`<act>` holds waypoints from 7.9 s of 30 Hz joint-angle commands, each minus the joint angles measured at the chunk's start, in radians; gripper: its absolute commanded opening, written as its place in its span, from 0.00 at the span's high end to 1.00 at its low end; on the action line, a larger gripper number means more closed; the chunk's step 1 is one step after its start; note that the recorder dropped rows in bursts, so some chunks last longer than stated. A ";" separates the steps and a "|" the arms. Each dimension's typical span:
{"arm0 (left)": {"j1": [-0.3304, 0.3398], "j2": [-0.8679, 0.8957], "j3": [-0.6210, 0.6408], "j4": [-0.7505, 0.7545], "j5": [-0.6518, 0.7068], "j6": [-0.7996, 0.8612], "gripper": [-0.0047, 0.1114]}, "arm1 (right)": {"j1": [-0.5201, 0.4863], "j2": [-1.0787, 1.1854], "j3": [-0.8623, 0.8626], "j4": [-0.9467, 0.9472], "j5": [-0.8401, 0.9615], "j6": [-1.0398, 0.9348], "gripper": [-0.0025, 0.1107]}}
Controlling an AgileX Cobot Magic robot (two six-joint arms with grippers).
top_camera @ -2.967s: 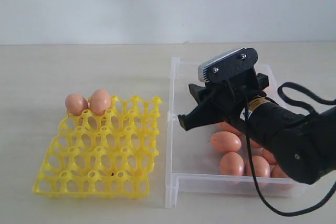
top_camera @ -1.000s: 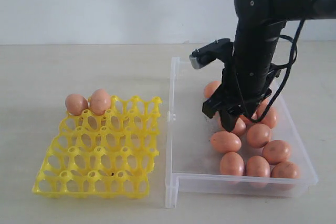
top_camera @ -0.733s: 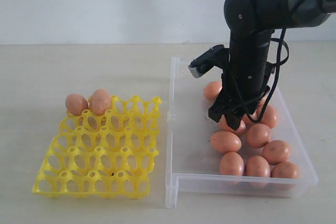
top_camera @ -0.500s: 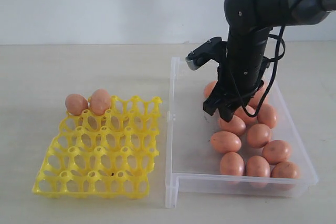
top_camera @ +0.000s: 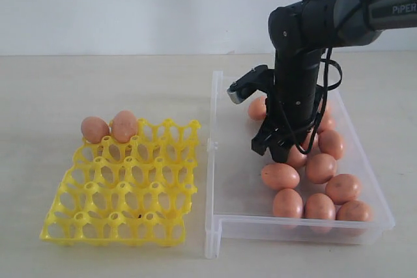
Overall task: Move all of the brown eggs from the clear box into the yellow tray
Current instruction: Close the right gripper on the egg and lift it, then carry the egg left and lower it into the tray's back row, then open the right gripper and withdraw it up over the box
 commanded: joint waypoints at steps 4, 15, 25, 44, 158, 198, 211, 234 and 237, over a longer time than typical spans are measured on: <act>0.002 -0.003 0.004 -0.003 0.007 0.005 0.92 | -0.014 -0.001 -0.009 0.002 -0.056 -0.025 0.98; 0.002 -0.003 0.004 -0.003 0.004 0.005 0.92 | -0.014 -0.102 0.243 0.262 -0.646 -0.084 0.98; 0.002 -0.003 0.004 -0.003 0.004 0.005 0.92 | -0.014 -0.181 0.665 0.309 -1.487 -0.004 0.98; 0.002 -0.003 0.004 -0.003 0.002 0.005 0.92 | -0.013 -0.191 0.868 -0.374 -2.269 0.528 0.98; 0.002 -0.003 0.004 -0.003 0.002 0.005 0.92 | 0.161 0.126 0.337 -0.590 -1.659 0.943 0.98; 0.002 -0.003 0.004 -0.003 0.004 0.005 0.92 | 0.006 -0.360 0.997 0.027 -2.269 -0.078 0.98; 0.002 -0.003 0.004 -0.003 0.004 0.005 0.92 | -0.165 -0.336 0.828 -0.207 -1.640 0.489 0.98; 0.002 -0.003 0.004 -0.003 0.008 0.005 0.92 | -0.111 -0.334 0.338 -1.670 -0.906 1.207 0.79; 0.002 -0.003 0.004 -0.003 0.008 0.005 0.92 | -0.114 -0.334 0.337 -1.670 -0.756 1.322 0.90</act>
